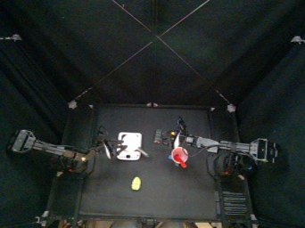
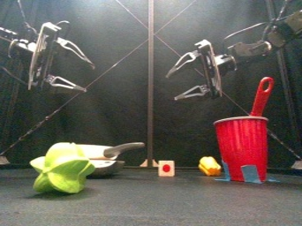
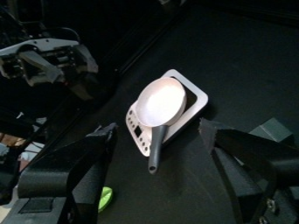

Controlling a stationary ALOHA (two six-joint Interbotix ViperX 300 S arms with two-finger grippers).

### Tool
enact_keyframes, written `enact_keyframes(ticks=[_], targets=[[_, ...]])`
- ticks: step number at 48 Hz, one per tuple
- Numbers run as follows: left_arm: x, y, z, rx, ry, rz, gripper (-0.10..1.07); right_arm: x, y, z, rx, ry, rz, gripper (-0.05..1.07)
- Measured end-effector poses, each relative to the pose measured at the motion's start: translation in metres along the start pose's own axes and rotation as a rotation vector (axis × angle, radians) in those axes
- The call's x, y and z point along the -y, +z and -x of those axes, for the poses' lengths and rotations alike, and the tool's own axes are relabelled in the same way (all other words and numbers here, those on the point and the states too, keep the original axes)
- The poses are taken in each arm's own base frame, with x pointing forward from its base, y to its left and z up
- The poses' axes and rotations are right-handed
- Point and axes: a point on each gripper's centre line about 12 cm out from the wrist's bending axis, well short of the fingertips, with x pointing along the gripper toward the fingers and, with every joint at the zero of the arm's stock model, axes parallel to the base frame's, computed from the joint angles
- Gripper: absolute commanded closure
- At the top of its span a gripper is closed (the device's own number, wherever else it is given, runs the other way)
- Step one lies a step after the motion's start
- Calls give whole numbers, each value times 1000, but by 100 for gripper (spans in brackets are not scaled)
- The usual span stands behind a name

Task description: Grab pan

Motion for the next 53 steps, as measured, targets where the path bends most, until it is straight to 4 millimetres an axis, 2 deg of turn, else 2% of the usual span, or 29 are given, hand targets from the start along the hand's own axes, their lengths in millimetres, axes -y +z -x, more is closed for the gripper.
enact_keyframes(ticks=[9,17,27,32,38,45,53], targets=[[-8,22,0,56,-28,-93,1,-3,6,-23,-70,-73,-12,-1],[-9,35,-1,75,-70,-267,1,-5,9,-47,-125,-124,-16,-1],[-11,64,7,194,-78,-421,1,3,-4,-81,-236,-217,-33,-1],[-14,76,16,249,-64,-436,1,5,-8,-90,-263,-239,-33,-1],[-24,76,25,266,-40,-436,1,2,-12,-101,-276,-237,-28,-1],[-36,64,27,236,-18,-448,1,-1,-13,-114,-285,-237,-41,-1],[-38,64,28,239,-14,-450,1,4,-18,-132,-322,-274,-50,-1]])
